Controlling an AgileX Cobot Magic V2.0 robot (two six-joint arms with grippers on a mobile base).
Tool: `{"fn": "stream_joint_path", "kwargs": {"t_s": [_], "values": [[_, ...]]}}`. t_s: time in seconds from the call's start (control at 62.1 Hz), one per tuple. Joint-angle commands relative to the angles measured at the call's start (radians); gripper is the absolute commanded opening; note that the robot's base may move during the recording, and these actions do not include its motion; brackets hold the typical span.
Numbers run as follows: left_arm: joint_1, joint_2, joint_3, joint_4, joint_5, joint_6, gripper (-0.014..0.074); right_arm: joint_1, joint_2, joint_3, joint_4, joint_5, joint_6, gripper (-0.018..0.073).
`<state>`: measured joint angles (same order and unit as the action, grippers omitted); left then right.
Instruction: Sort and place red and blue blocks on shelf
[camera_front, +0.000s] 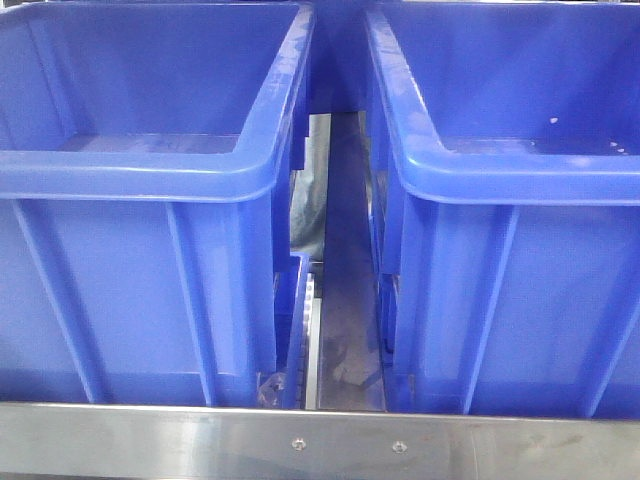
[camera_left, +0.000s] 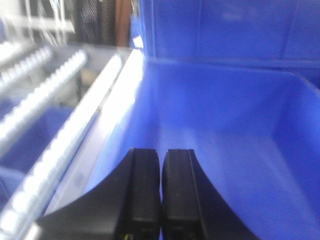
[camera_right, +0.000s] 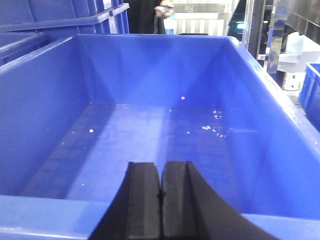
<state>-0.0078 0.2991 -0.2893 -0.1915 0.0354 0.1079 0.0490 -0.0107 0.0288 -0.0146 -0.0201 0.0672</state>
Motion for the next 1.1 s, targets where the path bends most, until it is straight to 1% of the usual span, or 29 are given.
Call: {"fn": "stream_joint_path", "kwargs": {"t_s": [0.0, 0.097, 0.161, 0.29, 0.419, 0.516, 0.564, 1.08], "values": [[-0.009, -0.032, 0.032, -0.010, -0.134, 0.063, 0.0124, -0.007, -0.020, -0.021, -0.011, -0.080, -0.005, 0.0052], [-0.009, -0.099, 0.121, -0.006, -0.143, 0.062, 0.0124, -0.007, -0.020, -0.021, -0.011, -0.080, -0.005, 0.0052], [-0.010, -0.161, 0.180, 0.021, -0.145, 0.060, 0.0124, -0.007, -0.020, -0.021, -0.011, -0.080, -0.005, 0.0052], [-0.046, -0.264, 0.249, 0.019, -0.145, 0.052, 0.0125, -0.007, -0.020, -0.021, -0.011, -0.080, -0.005, 0.0052], [-0.075, -0.295, 0.288, 0.013, -0.148, 0.052, 0.0125, -0.007, -0.020, -0.021, -0.011, -0.080, -0.005, 0.0052], [-0.075, -0.303, 0.324, -0.006, -0.176, 0.052, 0.0125, -0.007, -0.020, -0.021, -0.011, -0.080, -0.005, 0.0052], [-0.075, -0.313, 0.322, -0.011, -0.151, 0.052, 0.0125, -0.007, -0.020, -0.021, -0.011, -0.080, -0.005, 0.0052], [-0.075, -0.320, 0.322, -0.011, -0.153, 0.052, 0.0124, -0.007, -0.020, -0.021, -0.011, -0.080, -0.005, 0.0052]]}}
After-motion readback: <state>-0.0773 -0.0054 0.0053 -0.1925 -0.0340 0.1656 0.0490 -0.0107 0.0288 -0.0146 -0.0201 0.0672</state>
